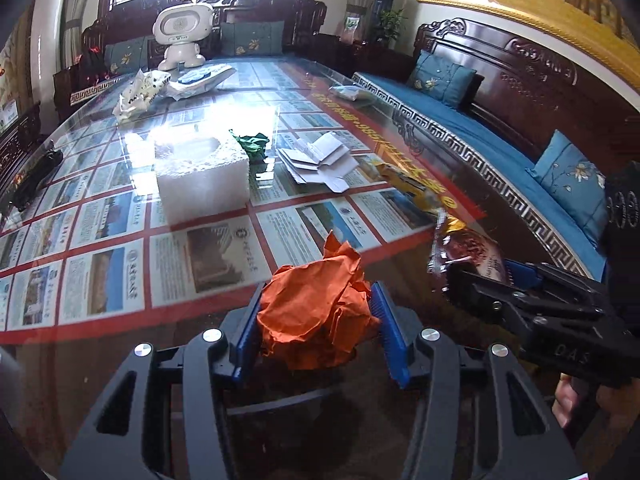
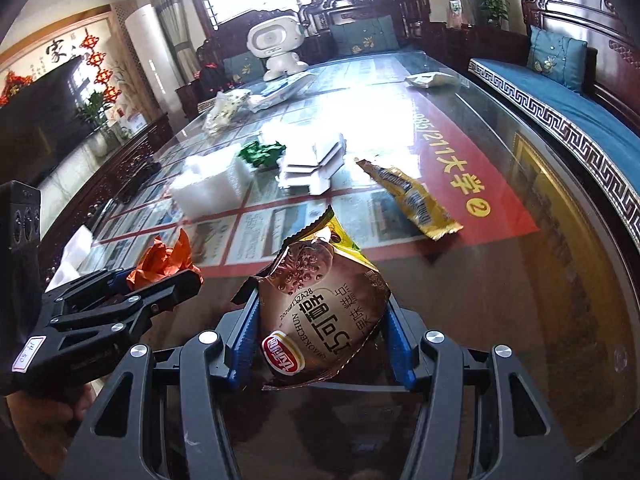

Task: Collect trash
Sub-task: 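Close the left tool on the orange wrapper and lift it, then carry the orange wrapper and snack bag over the yellow bin and open both tools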

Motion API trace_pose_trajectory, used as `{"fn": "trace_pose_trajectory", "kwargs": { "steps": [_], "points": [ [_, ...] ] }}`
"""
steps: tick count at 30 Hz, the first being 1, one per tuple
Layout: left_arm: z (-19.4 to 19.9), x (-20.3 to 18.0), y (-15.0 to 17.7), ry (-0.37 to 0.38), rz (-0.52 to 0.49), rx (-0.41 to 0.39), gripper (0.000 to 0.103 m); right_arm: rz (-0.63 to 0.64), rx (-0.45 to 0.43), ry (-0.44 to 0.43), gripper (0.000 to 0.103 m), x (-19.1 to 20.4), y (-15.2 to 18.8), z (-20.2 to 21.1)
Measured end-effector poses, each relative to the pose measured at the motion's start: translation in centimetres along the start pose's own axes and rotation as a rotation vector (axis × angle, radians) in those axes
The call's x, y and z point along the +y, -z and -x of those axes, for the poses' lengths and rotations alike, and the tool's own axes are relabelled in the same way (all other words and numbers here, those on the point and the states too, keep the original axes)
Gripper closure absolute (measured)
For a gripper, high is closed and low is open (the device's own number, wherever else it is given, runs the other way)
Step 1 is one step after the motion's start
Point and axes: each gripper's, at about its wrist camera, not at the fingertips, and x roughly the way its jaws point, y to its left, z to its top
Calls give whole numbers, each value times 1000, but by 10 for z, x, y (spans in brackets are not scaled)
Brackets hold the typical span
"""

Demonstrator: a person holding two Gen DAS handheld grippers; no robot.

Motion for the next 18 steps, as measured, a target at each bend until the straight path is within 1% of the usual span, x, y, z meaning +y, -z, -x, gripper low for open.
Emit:
{"fn": "trace_pose_trajectory", "kwargs": {
  "steps": [2,5,10,14,16,18],
  "points": [
    [17,-5,9,7,-16,-14,51,3,-2,-23,49,6,9,11],
    [38,-14,27,13,-35,-28,51,33,-20,-27,49,21,29,37],
    [62,-27,59,36,-47,-22,51,66,-37,-38,49,36,59,75],
    [83,-47,86,66,-75,-20,51,64,-51,-45,49,41,90,104],
    [93,-56,100,77,-92,-20,51,68,-60,-56,49,41,102,111],
    [101,-64,117,90,-100,-15,51,47,-61,-73,49,39,122,117]
  ]
}}
